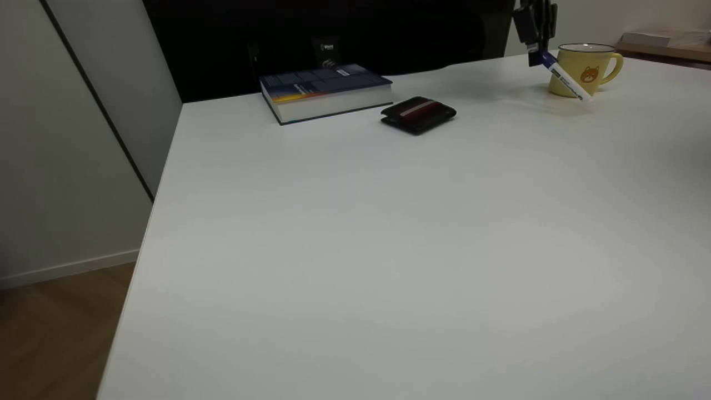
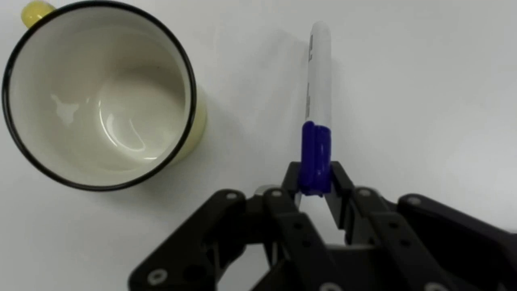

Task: Take the marker out of the mug and put it on the table

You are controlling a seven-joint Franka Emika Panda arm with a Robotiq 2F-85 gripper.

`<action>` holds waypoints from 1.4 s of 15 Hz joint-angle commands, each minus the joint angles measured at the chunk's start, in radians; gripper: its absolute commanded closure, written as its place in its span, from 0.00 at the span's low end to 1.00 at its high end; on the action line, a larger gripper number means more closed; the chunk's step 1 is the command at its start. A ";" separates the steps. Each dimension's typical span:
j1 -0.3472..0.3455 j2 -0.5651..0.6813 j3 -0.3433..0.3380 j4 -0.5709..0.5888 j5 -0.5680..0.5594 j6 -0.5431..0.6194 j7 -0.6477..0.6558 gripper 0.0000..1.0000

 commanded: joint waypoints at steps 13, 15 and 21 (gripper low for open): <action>0.005 0.028 0.004 0.002 -0.001 0.127 -0.022 0.02; 0.002 0.022 0.004 -0.007 0.018 0.200 0.018 0.00; 0.001 0.031 0.005 0.001 0.024 0.221 0.026 0.00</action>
